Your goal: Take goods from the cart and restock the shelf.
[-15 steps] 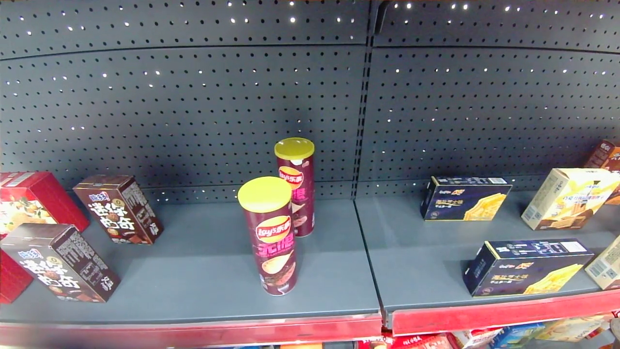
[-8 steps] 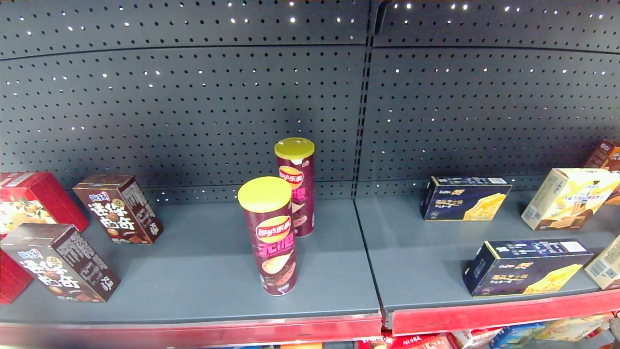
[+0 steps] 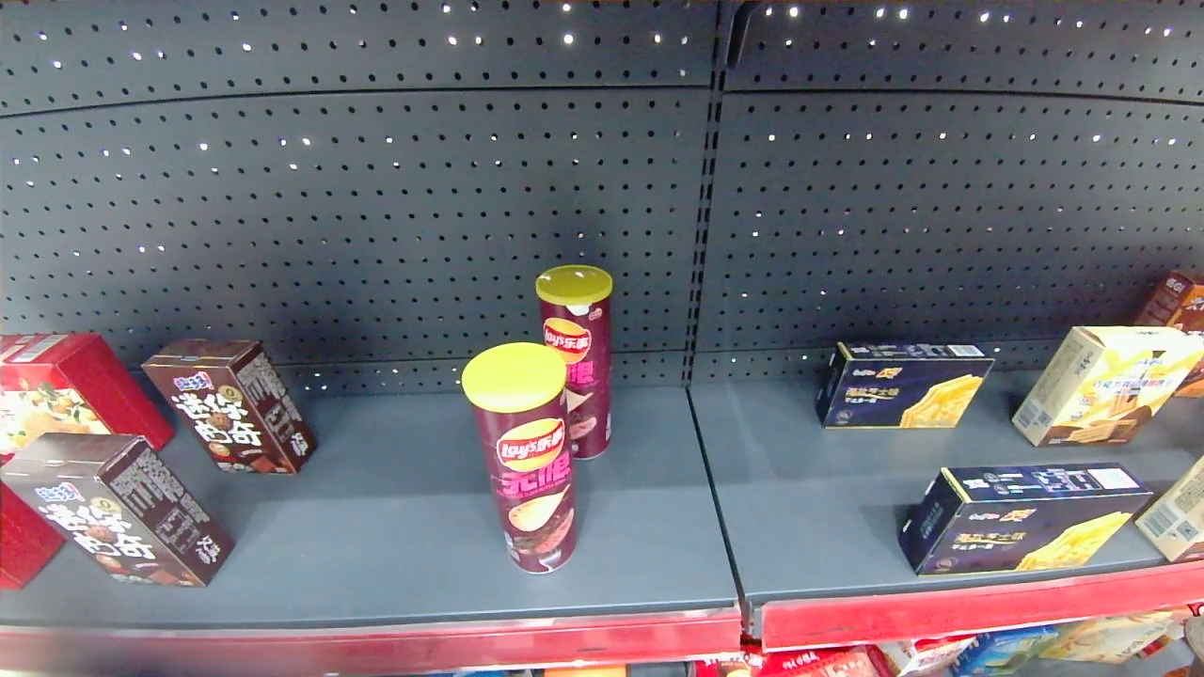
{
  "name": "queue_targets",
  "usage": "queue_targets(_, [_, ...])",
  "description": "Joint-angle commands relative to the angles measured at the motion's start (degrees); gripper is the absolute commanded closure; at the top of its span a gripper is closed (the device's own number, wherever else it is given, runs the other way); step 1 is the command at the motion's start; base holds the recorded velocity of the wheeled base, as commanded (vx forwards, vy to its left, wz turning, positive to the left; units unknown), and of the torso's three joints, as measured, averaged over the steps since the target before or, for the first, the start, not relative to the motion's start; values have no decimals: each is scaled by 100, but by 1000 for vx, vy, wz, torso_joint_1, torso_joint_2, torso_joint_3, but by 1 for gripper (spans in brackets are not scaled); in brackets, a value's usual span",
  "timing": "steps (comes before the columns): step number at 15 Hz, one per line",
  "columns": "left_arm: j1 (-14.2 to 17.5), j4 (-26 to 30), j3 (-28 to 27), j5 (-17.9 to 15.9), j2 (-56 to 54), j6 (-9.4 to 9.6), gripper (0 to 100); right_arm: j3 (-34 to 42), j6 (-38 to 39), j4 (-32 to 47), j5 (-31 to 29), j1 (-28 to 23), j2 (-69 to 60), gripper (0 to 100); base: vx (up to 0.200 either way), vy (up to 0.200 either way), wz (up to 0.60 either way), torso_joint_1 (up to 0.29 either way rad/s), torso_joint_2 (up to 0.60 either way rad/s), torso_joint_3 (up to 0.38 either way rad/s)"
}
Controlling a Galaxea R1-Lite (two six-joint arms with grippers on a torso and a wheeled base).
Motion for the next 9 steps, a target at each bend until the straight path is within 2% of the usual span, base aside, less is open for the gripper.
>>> queue_targets(1, [91, -71, -322, 410, 1357, 263, 0, 0, 0, 2, -2, 4, 26, 0, 0, 0, 0, 0, 0, 0])
queue_targets(3, [65, -88, -172, 594, 1524, 325, 0, 0, 0, 2, -2, 4, 26, 0, 0, 0, 0, 0, 0, 0])
queue_targets(5, [-14, -185, -146, 885, 1910, 624, 0, 0, 0, 2, -2, 4, 26, 0, 0, 0, 0, 0, 0, 0])
queue_targets(6, [-128, -334, -146, 1087, 2130, 694, 0, 0, 0, 2, -2, -5, 26, 0, 0, 0, 0, 0, 0, 0])
queue_targets(7, [-304, -528, -146, 1245, 2350, 685, 0, 0, 0, 2, -2, 4, 26, 0, 0, 0, 0, 0, 0, 0])
queue_targets(8, [-682, -1134, -181, 1588, 2833, 632, 0, 0, 0, 2, -2, 4, 26, 0, 0, 0, 0, 0, 0, 0])
queue_targets(9, [-981, -1802, -216, 1790, 3220, 518, 0, 0, 0, 2, -2, 4, 26, 0, 0, 0, 0, 0, 0, 0])
